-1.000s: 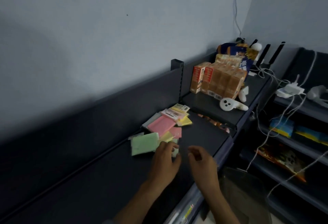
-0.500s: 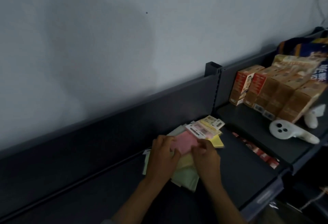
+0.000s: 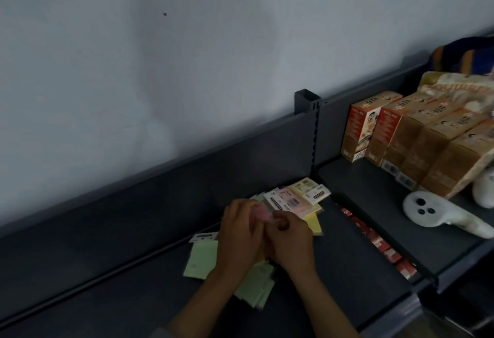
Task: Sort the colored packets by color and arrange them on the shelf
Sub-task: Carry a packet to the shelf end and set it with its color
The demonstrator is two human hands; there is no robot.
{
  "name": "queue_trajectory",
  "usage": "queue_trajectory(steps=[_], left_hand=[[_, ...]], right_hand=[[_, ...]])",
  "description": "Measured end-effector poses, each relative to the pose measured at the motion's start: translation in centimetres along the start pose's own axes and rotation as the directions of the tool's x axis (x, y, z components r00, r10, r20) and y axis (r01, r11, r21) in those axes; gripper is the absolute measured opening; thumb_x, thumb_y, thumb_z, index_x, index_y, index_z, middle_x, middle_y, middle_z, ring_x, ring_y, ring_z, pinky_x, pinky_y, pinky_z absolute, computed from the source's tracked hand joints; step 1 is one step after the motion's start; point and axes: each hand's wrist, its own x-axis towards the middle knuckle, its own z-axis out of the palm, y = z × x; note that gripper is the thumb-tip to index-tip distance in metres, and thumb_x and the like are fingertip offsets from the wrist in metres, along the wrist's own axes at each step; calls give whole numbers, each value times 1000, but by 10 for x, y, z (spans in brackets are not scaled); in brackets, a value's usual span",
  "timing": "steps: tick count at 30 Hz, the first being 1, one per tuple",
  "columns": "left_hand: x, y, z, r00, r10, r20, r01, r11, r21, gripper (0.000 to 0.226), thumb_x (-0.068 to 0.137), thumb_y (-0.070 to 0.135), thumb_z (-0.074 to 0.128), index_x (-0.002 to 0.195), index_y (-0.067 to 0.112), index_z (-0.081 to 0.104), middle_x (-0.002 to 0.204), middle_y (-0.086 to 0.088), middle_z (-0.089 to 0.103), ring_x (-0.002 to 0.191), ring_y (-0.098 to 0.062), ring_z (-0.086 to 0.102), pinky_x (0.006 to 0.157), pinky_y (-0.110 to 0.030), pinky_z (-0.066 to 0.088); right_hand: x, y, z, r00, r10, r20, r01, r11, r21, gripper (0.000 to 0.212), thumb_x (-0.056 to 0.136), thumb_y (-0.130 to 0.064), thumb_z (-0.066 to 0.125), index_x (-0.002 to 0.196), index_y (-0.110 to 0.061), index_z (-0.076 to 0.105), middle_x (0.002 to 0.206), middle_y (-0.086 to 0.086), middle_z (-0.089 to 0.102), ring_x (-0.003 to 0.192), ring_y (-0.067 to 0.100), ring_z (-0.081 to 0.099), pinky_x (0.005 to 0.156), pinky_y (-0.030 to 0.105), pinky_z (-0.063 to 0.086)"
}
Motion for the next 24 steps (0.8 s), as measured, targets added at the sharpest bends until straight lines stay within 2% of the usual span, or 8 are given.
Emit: queue_trajectory(steps=[3,8,12,14,16,18,21,24], left_hand=[[3,-1,2,1000,-12,-3,12,1000,6,33,88,21,52,121,25,59,124,11,49,114,-9,48,98,-35,46],[11,4,-4,996,10,-88,-11,1000,-12,33,92,28,50,124,26,58,120,11,54,114,-9,50,99,-35,45],[16,20,-7,976,-205,-77,180,951,-251,39,101,42,55,139,33,47,120,11,60,110,-6,58,88,-23,51],[19,28,-10,950,-312,-25,278,877,-393,47,99,44,58,142,31,45,109,7,66,96,-4,64,74,-16,52],[19,31,-12,963,-267,-29,233,885,-404,44,100,43,57,140,28,50,102,6,69,91,-6,67,73,-24,57],[16,36,-15,980,-193,-50,160,910,-384,34,101,40,56,133,29,56,100,7,71,90,-6,68,72,-29,59],[12,41,-23,984,-152,-90,113,934,-339,22,102,38,55,123,32,57,92,8,69,82,-5,66,64,-23,55],[3,36,-33,977,-171,-128,127,948,-292,13,102,38,54,113,33,56,83,8,66,73,-5,61,58,-25,50]], right_hand=[[1,-4,-7,992,-24,128,18,998,52,14,89,-11,65,81,-16,76,72,6,72,66,18,68,60,32,53],[9,-16,-27,999,-28,-16,31,978,206,20,92,-9,60,106,-14,73,101,3,72,92,18,67,80,40,58],[11,-26,-36,995,-35,-91,64,937,343,20,95,-9,55,107,-19,67,102,1,69,94,18,66,65,32,56],[11,-28,-36,999,0,-49,19,923,384,19,95,-10,54,106,-21,64,105,2,69,96,20,67,72,44,60],[11,-29,-35,1000,4,-8,-1,930,367,16,96,-13,57,107,-22,63,105,2,69,96,19,68,76,49,61],[10,-28,-35,999,-41,1,39,944,328,13,98,-19,61,110,-23,63,105,-2,70,94,12,68,76,38,61],[9,-29,-32,994,-107,4,102,955,279,9,101,-29,57,108,-26,62,103,-3,69,87,7,67,72,31,58],[6,-31,-22,993,-116,26,105,958,267,14,104,-27,49,102,-21,61,94,-1,67,77,5,63,59,19,51]])
